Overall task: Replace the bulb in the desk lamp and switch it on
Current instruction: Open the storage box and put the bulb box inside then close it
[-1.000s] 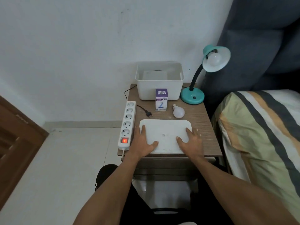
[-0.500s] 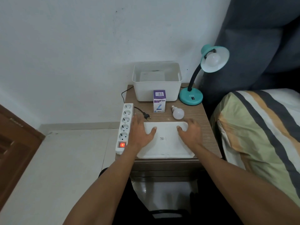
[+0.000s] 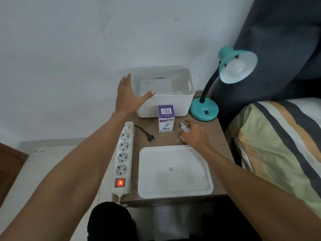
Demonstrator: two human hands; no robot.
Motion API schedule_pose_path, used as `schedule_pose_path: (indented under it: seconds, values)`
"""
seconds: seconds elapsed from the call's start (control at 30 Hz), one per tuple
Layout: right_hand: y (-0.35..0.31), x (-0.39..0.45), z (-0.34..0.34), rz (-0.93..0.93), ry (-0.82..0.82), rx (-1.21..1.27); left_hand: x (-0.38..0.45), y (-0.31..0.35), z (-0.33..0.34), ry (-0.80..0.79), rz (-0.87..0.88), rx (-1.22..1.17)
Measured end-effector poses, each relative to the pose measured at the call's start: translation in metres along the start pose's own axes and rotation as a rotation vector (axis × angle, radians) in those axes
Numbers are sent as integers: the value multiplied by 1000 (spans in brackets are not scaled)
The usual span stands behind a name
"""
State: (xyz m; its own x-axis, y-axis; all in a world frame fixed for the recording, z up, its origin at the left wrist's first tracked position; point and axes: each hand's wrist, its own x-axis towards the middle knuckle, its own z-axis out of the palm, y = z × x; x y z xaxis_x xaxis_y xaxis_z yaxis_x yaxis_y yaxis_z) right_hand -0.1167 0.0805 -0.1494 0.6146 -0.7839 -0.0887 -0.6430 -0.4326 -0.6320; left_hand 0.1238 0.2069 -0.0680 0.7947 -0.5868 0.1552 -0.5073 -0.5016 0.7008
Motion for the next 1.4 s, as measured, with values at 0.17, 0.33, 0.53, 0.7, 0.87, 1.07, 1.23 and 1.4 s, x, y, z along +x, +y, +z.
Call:
schedule_pose_path:
  seconds: [0.17, 0.33, 0.53, 0.7, 0.87, 1.07, 1.23, 1.4]
  values:
    - [0, 16, 9, -21, 33, -73, 36, -6, 10, -60, 65, -43]
    - [1, 23, 8, -2, 17, -55, 44, -12, 17, -66, 90, -84]
    - [-7, 16, -9, -87, 192, 155, 40, -11, 14, -94, 155, -79]
    - [-48, 19, -42, -290, 279, 307, 35, -10, 14, -78, 184, -90]
    - [-105, 43, -57, -396, 339, 400, 33, -6, 13, -64, 203, -115]
    - [-133, 88, -41, -320, 206, 308, 35, -8, 16, -48, 190, -129]
    - [-129, 113, -32, -270, 52, 108, 37, -13, 19, -39, 174, -113]
    - [-126, 127, -30, -265, -80, -32, 36, -12, 19, -27, 186, -109]
